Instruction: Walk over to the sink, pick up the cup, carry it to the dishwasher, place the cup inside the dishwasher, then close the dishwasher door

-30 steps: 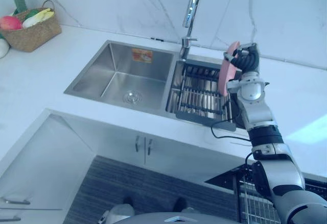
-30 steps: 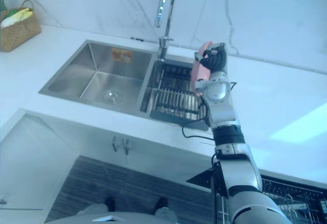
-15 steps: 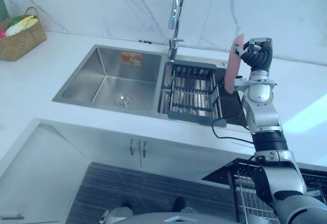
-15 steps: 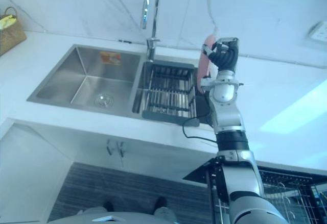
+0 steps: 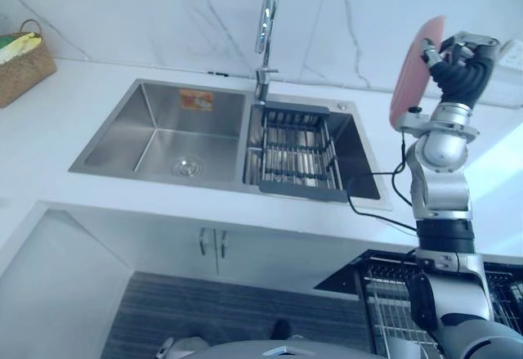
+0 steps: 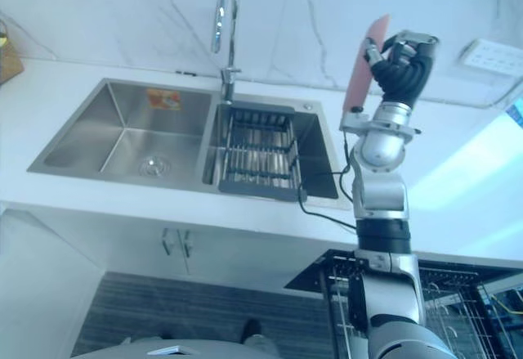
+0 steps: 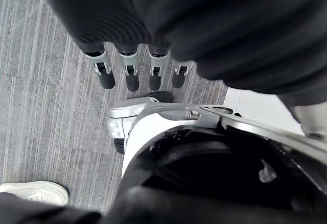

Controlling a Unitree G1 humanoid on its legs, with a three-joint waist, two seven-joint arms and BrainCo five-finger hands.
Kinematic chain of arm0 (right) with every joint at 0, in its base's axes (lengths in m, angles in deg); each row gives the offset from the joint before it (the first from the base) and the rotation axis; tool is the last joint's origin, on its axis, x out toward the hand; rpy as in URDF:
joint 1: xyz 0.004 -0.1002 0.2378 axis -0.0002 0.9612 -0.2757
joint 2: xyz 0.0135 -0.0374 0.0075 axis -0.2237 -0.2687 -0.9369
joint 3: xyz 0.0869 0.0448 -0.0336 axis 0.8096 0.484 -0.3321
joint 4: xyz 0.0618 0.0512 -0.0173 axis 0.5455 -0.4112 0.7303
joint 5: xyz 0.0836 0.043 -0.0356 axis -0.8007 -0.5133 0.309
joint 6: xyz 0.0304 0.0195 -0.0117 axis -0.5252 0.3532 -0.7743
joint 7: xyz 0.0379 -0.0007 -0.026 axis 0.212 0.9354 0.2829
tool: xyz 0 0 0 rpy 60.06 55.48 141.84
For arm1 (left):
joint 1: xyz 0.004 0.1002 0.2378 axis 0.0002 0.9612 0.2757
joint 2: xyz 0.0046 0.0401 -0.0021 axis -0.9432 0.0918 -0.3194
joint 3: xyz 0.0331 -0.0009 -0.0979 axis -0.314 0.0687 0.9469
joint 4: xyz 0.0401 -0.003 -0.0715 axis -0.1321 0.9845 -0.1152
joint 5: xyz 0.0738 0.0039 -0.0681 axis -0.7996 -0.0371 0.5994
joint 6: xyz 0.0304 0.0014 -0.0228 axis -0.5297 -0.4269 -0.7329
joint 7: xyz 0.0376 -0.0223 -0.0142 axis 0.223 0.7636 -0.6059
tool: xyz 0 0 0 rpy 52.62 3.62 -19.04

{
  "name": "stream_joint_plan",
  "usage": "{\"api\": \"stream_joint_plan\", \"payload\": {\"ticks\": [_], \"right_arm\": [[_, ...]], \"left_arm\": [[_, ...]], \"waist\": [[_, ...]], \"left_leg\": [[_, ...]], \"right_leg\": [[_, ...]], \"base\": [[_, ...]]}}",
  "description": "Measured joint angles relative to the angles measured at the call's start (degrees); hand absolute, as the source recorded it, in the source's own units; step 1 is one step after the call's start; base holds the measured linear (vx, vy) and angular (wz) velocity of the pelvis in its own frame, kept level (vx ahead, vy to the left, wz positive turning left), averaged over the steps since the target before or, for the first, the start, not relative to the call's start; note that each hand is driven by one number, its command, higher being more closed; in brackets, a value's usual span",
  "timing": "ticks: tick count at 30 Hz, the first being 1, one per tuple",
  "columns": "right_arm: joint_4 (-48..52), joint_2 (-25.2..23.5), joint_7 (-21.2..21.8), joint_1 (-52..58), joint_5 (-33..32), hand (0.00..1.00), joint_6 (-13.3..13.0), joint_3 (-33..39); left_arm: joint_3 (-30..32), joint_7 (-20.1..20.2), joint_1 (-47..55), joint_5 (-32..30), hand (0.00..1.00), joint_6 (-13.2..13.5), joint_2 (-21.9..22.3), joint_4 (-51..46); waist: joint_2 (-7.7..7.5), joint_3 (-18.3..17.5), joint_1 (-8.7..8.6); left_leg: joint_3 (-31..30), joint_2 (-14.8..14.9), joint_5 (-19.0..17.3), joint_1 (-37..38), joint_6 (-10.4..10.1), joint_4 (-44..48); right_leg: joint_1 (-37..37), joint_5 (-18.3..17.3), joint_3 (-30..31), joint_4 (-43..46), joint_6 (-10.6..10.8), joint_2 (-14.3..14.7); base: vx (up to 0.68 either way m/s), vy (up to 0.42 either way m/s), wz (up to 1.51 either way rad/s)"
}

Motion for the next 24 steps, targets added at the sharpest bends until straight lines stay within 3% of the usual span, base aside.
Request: {"api": "stream_joint_plan", "payload": {"ticks": [9,14,16,17,19,21,24], "right_arm": [[5.7,2.4,-3.6,7.2,-2.2,1.00,-0.3,9.2],[10.1,4.1,-5.2,11.9,-2.3,1.00,-0.4,15.8],[10.2,4.5,-6.0,13.1,-2.9,1.00,-0.4,16.7],[10.2,4.5,-6.3,14.0,-3.5,1.00,-0.4,17.3],[10.2,4.5,-6.7,15.6,-3.8,1.00,-0.4,17.3],[10.0,4.5,-6.9,17.5,-4.3,1.00,-0.4,17.4],[8.9,4.5,-7.3,19.6,-4.3,1.00,-0.6,18.3]], "left_arm": [[-0.2,0.0,0.2,-0.8,0.00,-0.4,-0.7,1.1],[-0.2,-0.1,0.0,-0.9,0.00,-1.8,-0.8,1.9],[-0.2,-0.4,0.2,-0.1,0.00,-2.2,-0.8,1.9],[-0.2,-1.2,0.3,0.8,0.00,-2.8,-0.6,1.9],[-0.1,-1.9,0.3,1.9,0.00,-3.3,-0.7,1.9],[-0.1,-3.3,0.4,3.6,0.00,-3.8,-1.6,2.1],[0.1,-4.0,0.2,4.5,0.00,-3.9,-2.0,2.2]], "waist": [[-1.15,-1.6,-3.24],[-1.46,-2.1,-5.68],[-1.81,-2.3,-5.74],[-1.05,-2.9,-5.77],[-1.27,-2.9,-5.90],[-2.61,-3.0,-6.13],[-3.23,-3.1,-6.47]], "left_leg": [[5.2,-0.5,-0.8,1.1,-0.6,-1.1],[9.1,-0.8,-2.2,2.0,-0.7,-1.0],[11.3,-0.9,-2.7,2.3,-0.6,-0.8],[14.3,-0.6,-3.0,2.4,-0.6,-0.5],[16.5,0.2,-4.1,2.4,-0.7,0.6],[19.5,0.7,-6.2,2.5,-1.2,3.1],[20.6,1.4,-8.7,1.9,-1.7,6.1]], "right_leg": [[-2.6,0.3,4.7,0.1,-0.1,0.6],[-3.8,1.1,7.8,0.4,0.3,1.0],[-4.7,-0.1,6.8,0.0,-0.4,1.0],[-5.6,-2.3,2.5,0.7,-1.5,0.4],[-6.2,-3.9,-2.5,2.3,-3.8,-0.2],[-7.7,-2.9,-6.7,5.8,-5.6,-1.9],[-9.4,-2.2,-6.5,9.6,-6.0,-2.9]], "base": [[0.01,0.018,-0.30],[0.05,0.023,-0.37],[0.04,0.059,-0.70],[0.05,0.089,-0.90],[0.08,0.091,-0.84],[0.10,0.071,-0.79],[0.06,0.036,-0.43]]}}
